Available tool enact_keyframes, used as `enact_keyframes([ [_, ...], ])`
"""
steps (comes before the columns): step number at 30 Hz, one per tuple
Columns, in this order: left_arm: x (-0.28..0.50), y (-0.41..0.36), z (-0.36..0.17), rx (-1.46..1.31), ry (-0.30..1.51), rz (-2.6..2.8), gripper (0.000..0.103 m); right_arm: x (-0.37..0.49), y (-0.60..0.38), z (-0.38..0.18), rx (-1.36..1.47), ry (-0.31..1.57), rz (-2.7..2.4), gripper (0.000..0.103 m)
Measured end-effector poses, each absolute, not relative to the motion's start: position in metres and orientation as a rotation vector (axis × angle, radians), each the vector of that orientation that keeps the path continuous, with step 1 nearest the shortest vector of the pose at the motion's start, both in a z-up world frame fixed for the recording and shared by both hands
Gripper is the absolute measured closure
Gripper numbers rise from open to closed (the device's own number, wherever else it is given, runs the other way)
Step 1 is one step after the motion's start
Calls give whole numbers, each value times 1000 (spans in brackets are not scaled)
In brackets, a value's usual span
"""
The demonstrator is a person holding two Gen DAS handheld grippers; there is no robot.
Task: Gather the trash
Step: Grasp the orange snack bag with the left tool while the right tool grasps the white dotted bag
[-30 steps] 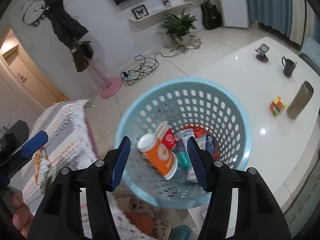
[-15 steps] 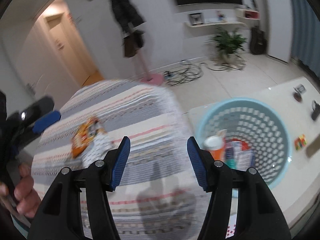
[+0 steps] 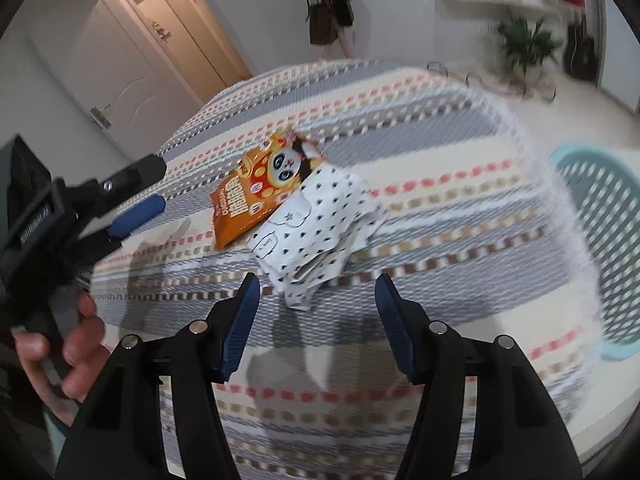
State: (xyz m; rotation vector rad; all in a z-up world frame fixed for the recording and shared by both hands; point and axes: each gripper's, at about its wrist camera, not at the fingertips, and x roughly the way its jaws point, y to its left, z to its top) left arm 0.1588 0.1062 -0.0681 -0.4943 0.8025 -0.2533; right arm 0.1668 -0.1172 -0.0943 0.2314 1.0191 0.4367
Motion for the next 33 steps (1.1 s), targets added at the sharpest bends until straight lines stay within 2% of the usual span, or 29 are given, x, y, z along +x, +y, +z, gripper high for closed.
enact_keyframes([
  [9, 157, 123, -81, -495, 833, -238, 32, 184, -98, -96, 192, 975, 342, 48],
  [10, 156, 122, -81, -489, 836, -236, 32, 186, -96, -96, 175, 970, 327, 55],
  [11, 157, 118, -81, -486, 839, -236, 32, 187, -92, -96, 150, 964, 308, 70],
  [13, 160, 116, -81, -472, 846, -233, 31, 189, -88, -96, 113, 953, 284, 83],
  [14, 162, 115, -80, -464, 848, -230, 31, 190, -91, -96, 113, 950, 288, 88],
  [16, 168, 110, -77, -428, 854, -220, 31, 188, -96, -95, 117, 937, 292, 91],
  [26, 216, 66, -82, -201, 935, -254, 29, 185, -135, -81, 72, 901, 255, 95],
  [28, 216, 53, -85, -133, 941, -265, 24, 182, -140, -76, 25, 882, 270, 95],
  [32, 206, 37, -86, -48, 954, -290, 24, 176, -141, -70, -50, 865, 297, 95],
  [33, 202, 33, -85, -33, 957, -298, 27, 177, -141, -69, -56, 865, 300, 95],
])
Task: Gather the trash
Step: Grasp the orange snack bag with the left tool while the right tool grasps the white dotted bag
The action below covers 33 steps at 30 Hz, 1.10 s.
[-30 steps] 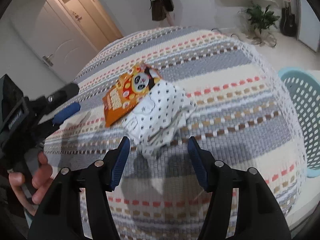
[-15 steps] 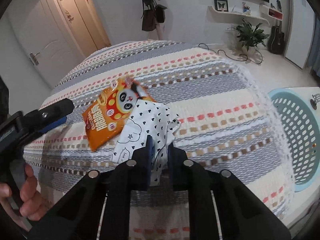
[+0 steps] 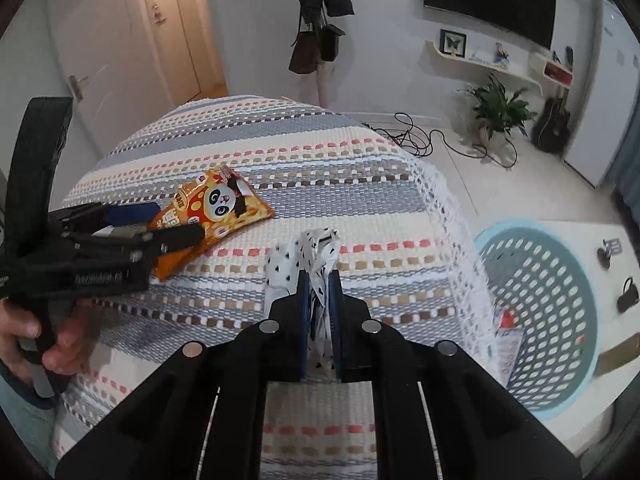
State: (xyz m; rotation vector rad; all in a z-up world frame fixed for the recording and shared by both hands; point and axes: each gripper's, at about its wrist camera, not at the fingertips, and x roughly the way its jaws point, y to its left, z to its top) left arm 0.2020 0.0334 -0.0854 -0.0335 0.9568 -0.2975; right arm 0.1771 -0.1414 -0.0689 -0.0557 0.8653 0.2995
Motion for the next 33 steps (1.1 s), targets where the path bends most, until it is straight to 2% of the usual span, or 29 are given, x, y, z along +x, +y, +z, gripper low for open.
enact_keyframes([
  [2, 195, 31, -86, -17, 962, -296, 31, 181, -144, -71, -54, 875, 303, 95],
  [8, 183, 30, -87, 8, 950, -218, 28, 194, -152, -86, 11, 930, 303, 95],
  [12, 172, 29, -74, 51, 875, -196, 28, 194, -159, -86, 48, 939, 328, 92],
  [18, 174, 12, -81, 63, 935, -308, 28, 192, -163, -94, 81, 965, 329, 77],
  [23, 175, 2, -91, 147, 936, -276, 27, 188, -160, -98, 91, 967, 347, 56],
  [24, 175, 2, -91, 147, 930, -273, 27, 188, -158, -98, 84, 966, 349, 56],
  [26, 174, 4, -91, 156, 918, -248, 33, 186, -153, -98, 51, 956, 334, 56],
  [27, 174, 4, -90, 167, 914, -239, 39, 184, -150, -98, 31, 950, 325, 56],
  [28, 173, 4, -90, 177, 907, -231, 48, 183, -148, -98, 17, 943, 317, 67],
  [29, 173, 4, -88, 178, 905, -228, 50, 182, -146, -98, 3, 939, 312, 79],
  [30, 173, 5, -87, 169, 906, -238, 54, 181, -145, -98, -3, 937, 311, 82],
  [31, 172, 6, -85, 165, 904, -244, 63, 181, -145, -98, 1, 933, 308, 89],
  [32, 172, 4, -85, 165, 900, -250, 66, 181, -146, -97, 5, 932, 310, 93],
  [33, 171, 3, -83, 164, 896, -258, 77, 180, -147, -96, 10, 928, 313, 94],
])
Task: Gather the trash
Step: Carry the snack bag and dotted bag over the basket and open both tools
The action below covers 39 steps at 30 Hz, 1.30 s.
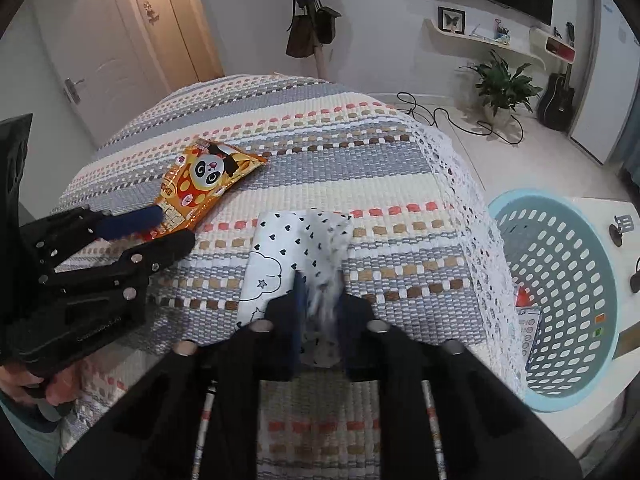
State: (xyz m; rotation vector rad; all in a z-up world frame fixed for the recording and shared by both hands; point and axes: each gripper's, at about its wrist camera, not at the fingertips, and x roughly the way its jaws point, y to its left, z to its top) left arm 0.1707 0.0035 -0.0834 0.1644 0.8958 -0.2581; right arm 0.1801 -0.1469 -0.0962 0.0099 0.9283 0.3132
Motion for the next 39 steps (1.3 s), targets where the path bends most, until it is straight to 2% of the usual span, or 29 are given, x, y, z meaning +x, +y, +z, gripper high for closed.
enact_keyframes([
  [1, 170, 4, -82, 154, 897, -268, 94, 179, -148, -94, 15, 921, 313, 96],
  [4, 170, 11, -80, 92, 893, -290, 96, 174, -151, -87, 19, 898, 314, 97],
  [16, 151, 14, -27, -104, 751, -453, 102, 160, -187, -41, 62, 767, 252, 98],
  [27, 160, -71, 21, -114, 640, -660, 102, 147, -265, -6, 119, 658, 110, 98],
  [32, 173, -129, 17, -74, 654, -724, 102, 151, -315, -17, 170, 672, 21, 98],
  [39, 205, -202, -34, -57, 790, -792, 102, 165, -370, -66, 251, 778, -74, 98],
])
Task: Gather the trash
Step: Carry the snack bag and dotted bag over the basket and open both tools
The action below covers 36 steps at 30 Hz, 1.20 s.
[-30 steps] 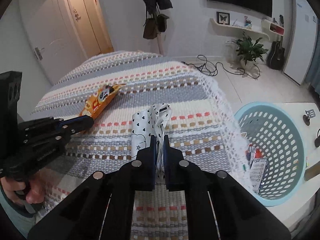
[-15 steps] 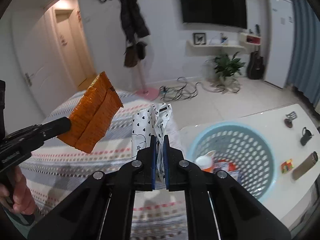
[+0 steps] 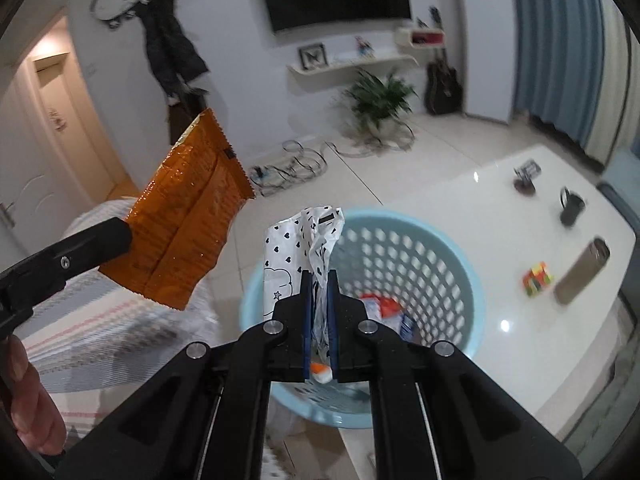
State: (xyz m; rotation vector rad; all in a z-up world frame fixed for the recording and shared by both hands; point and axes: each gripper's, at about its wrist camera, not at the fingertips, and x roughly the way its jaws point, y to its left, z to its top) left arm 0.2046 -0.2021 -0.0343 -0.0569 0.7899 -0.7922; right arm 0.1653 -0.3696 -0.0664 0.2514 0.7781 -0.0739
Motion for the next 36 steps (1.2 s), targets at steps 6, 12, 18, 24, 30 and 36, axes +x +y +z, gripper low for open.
enact_keyframes([
  [6, 220, -227, -74, -39, 878, -804, 101, 173, -395, -111, 308, 871, -119, 98],
  [12, 222, -229, -89, -41, 914, -803, 71, 176, -410, -133, 380, 922, -134, 83],
  [18, 211, -210, -82, -75, 889, -777, 34, 168, -412, -131, 378, 909, -152, 55],
  [24, 194, -189, -65, -108, 842, -712, 22, 154, -396, -107, 335, 871, -136, 54],
  [30, 161, -156, -35, -125, 719, -639, 17, 129, -361, -62, 237, 759, -126, 42],
  [36, 122, -127, -10, -70, 542, -497, 11, 102, -330, -33, 161, 641, -161, 35],
])
